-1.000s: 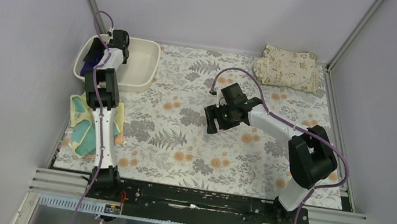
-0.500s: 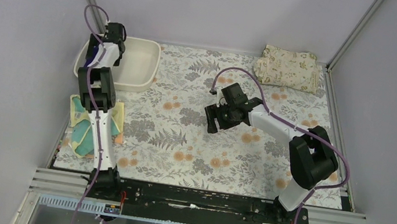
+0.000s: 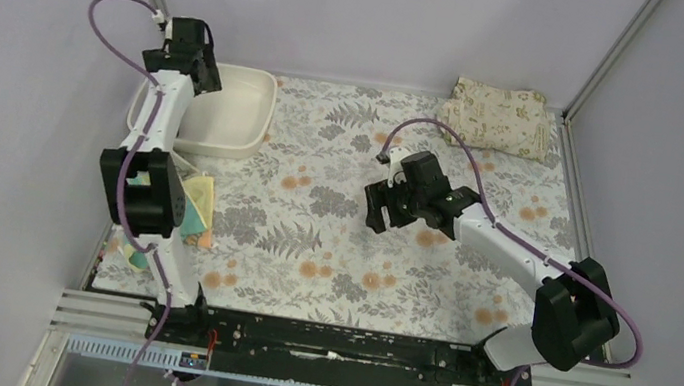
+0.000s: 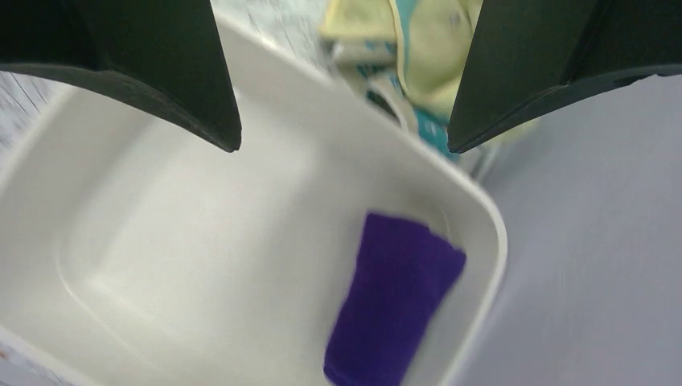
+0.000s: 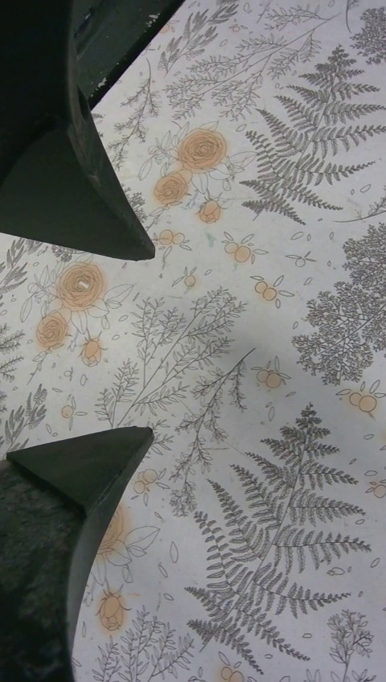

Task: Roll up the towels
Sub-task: Place the towel in the bin, then pick up the towel at the corner of the board.

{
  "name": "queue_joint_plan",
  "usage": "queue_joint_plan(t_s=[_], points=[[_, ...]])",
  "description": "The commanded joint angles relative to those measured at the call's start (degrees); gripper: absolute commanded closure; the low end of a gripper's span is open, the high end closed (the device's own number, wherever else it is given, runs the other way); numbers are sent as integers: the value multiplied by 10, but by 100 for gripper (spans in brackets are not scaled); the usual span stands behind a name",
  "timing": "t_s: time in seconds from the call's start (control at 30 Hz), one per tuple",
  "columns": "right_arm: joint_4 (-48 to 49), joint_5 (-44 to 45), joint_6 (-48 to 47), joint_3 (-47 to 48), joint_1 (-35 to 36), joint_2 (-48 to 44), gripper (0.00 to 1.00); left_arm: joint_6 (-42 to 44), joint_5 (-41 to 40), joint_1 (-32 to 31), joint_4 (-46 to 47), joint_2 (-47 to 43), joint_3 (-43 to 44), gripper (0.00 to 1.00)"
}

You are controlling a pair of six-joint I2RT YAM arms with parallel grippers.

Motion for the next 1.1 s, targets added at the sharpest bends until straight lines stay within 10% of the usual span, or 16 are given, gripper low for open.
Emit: queue_joint_plan(t_s=[0.0,0.3,0.67,1.07], points=[[47,5,5,-41,0,-57,17,-160,5,-7,-40,-129,-139,0],[89,-29,17,-110,0,-132,16,-274,20,83,-56,-301,-399,0],[97,-36,23,-133,0,-160,16,-319,82,205,-6,-316,-522,6],[96,-39,24,-135,0,-154,16,-303,103,218,11,-226,-479,46]])
